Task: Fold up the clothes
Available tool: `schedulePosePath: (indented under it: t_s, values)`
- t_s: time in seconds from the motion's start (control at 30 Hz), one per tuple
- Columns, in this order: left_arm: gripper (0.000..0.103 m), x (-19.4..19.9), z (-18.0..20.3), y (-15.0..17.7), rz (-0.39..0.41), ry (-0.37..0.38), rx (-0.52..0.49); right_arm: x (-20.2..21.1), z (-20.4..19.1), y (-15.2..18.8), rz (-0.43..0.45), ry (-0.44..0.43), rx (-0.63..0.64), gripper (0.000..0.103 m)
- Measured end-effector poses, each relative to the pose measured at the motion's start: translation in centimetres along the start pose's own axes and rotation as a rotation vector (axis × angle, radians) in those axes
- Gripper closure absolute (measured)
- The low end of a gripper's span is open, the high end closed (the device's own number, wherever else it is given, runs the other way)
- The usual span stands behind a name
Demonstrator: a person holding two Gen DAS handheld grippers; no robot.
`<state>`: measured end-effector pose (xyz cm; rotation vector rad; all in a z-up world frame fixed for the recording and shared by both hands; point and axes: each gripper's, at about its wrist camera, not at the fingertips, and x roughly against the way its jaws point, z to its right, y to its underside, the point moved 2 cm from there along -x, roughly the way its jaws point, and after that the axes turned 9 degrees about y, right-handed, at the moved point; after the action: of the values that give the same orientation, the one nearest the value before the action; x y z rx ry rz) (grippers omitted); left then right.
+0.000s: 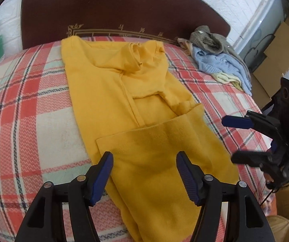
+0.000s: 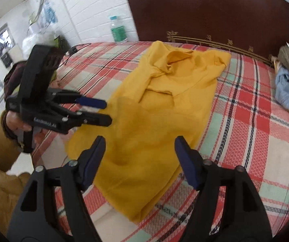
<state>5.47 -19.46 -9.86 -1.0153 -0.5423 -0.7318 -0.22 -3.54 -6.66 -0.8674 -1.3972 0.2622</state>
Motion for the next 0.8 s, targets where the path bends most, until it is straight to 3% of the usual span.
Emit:
schedulePosePath:
  t_s: [0.2, 0.3, 0.43, 0.5, 0.57, 0.7, 0.8]
  values:
    - [0.027, 2.7, 2.7, 2.3, 0.023, 0.032, -0.145, -1.0, -5.9, 3.6, -0.074, 0.097, 0.366, 0.031]
    - [0.027, 3.0, 4.2, 3.3, 0.0, 0.046, -0.212, -2.4, -6.8, 4.9, -0.093, 0.142, 0.461, 0.031]
    - [0.027, 2.7, 6.0, 4.5, -0.026, 0.061, -0.306, -3.2, -6.2, 5.1, -0.102, 0.151, 0.462, 0.034]
    - [0.027, 2.4, 6.8, 4.9, -0.039, 0.056, -0.351, -3.3, -5.6, 4.7, -0.11, 0.157, 0.434, 0.051]
    - [0.027, 1.9, 7.5, 5.4, -0.052, 0.045, -0.393, -3.2, -5.0, 4.3, -0.115, 0.136, 0.392, 0.056]
    - [0.027, 0.2, 8.1, 6.2, -0.098, -0.041, -0.469, -2.5, -3.6, 3.2, -0.119, 0.048, 0.258, 0.074]
    - [0.027, -0.9, 8.0, 6.6, -0.126, -0.125, -0.527, -1.8, -2.3, 2.2, -0.106, -0.021, 0.148, 0.079]
